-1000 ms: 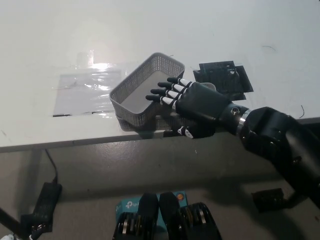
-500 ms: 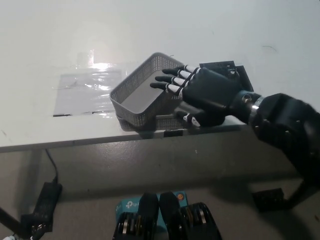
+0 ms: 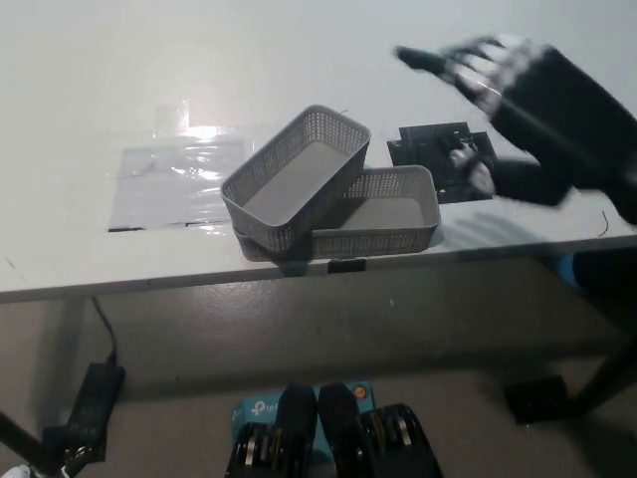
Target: The robot uses its right hand to pick up the grey box kept on the middle on the desk and place it on top of another box next to it in a right angle
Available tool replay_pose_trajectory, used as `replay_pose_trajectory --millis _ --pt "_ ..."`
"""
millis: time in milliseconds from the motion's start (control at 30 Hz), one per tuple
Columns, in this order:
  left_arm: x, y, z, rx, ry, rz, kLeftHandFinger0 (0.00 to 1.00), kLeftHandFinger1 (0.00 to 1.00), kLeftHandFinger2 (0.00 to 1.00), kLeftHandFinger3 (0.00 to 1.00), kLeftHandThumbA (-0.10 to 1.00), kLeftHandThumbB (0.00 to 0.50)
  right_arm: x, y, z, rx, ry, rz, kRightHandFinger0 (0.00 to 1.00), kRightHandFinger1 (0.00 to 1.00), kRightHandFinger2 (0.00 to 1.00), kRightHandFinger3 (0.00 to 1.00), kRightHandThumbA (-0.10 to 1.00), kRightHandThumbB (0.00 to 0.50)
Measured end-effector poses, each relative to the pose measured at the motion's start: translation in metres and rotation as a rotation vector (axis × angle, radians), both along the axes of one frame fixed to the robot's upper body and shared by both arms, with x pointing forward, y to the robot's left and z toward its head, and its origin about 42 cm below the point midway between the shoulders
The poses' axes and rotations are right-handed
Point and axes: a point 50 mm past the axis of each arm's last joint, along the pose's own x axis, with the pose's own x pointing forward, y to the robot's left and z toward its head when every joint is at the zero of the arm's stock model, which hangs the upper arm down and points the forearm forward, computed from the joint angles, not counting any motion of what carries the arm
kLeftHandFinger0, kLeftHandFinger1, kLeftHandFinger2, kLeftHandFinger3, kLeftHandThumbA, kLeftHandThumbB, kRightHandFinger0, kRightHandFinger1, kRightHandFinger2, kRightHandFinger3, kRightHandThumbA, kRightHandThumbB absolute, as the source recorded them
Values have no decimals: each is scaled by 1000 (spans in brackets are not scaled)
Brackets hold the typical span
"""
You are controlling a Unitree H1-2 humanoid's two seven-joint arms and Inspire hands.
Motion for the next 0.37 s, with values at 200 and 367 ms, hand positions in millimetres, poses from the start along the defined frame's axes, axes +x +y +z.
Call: replay_pose_trajectory --millis 200,367 --pt "1 -2 -2 -6 3 -4 0 153 127 0 1000 264 -22 -9 -76 228 248 -103 578 730 715 923 179 176" --pt "-1 -4 -4 -14 7 -2 14 165 155 43 1000 283 -29 -12 -129 434 407 -206 288 400 583 833 3 168"
